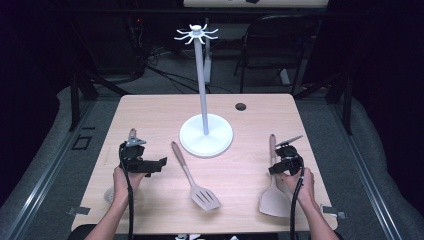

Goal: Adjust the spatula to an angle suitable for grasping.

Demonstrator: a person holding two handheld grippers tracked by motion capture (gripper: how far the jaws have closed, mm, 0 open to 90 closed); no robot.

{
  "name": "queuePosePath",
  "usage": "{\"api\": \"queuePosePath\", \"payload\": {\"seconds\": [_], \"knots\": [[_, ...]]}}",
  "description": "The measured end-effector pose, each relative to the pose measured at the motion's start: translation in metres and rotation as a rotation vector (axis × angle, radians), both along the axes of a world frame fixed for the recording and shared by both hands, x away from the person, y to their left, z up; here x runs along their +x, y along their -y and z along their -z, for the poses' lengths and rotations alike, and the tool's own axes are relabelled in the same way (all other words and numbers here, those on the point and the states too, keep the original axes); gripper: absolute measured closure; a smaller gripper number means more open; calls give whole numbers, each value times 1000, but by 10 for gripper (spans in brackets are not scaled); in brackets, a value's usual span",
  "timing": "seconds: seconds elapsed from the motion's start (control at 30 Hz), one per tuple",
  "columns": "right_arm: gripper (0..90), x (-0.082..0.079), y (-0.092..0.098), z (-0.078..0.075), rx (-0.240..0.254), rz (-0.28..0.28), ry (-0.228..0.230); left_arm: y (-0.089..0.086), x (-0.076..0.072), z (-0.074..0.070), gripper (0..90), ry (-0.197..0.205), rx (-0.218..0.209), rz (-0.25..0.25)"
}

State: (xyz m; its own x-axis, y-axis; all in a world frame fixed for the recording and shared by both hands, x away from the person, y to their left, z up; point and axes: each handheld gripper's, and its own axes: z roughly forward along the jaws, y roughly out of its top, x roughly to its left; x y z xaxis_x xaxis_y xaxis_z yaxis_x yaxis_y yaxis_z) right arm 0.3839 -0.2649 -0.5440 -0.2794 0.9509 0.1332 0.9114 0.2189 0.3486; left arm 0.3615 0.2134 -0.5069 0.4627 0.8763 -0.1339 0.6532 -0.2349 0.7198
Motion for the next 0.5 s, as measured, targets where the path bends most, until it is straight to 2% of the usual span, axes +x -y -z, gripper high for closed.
{"api": "queuePosePath", "payload": {"seconds": [0.2, 0.3, 0.4, 0.5], "knots": [[665, 0, -1, 1, 19, 0, 2, 0, 0, 0, 4, -1, -1, 1], [679, 0, -3, 1, 31, -17, -3, 0, 0, 0, 4, 1, -1, 1], [680, 0, -7, 0, 21, -25, -2, 0, 0, 0, 4, -1, -1, 2], [691, 0, -7, 1, 32, -30, -4, 0, 0, 0, 4, 1, -2, 2]]}}
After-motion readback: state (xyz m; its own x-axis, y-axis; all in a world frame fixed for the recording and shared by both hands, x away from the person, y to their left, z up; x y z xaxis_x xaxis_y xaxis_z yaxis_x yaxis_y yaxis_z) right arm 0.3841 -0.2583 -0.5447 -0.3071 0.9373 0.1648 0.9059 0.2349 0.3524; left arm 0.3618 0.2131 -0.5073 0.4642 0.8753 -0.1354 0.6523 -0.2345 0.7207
